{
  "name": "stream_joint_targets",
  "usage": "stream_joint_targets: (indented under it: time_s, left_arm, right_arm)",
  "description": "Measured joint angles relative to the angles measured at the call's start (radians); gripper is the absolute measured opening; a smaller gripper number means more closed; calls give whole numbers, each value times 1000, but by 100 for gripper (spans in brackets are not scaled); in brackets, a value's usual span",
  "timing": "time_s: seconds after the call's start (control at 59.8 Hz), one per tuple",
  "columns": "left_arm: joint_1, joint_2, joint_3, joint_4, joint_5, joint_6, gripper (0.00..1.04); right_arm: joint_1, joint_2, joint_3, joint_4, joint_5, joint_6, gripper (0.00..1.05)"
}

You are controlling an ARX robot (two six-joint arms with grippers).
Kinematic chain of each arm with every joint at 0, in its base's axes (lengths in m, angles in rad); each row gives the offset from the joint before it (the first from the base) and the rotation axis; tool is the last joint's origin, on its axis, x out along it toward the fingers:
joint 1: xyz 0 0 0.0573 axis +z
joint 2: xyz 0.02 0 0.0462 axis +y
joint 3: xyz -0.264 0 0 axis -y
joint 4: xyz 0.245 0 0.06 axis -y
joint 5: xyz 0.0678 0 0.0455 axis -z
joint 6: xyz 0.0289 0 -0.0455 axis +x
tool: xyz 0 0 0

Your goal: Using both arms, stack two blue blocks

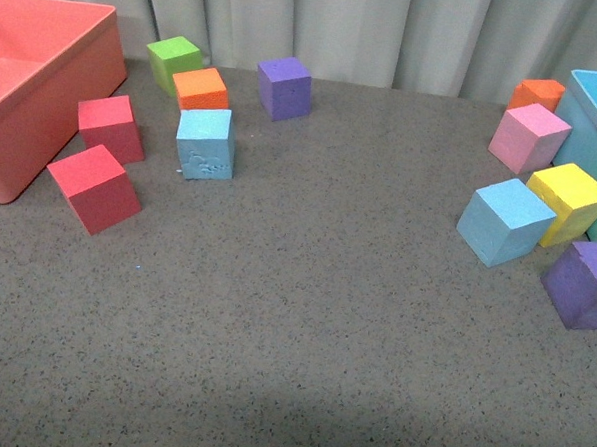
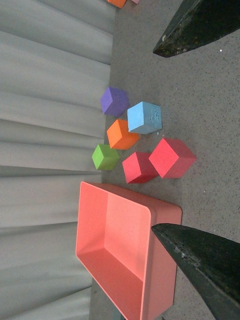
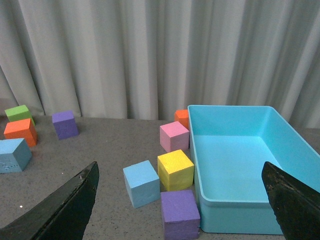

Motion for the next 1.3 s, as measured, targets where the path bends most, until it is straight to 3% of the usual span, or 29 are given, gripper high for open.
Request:
stream_joint_targets:
  time_s: [1.305]
  left_arm:
    - [0,0,0,0,0,0,98]
  right_arm:
    - [0,0,0,0,0,0,95]
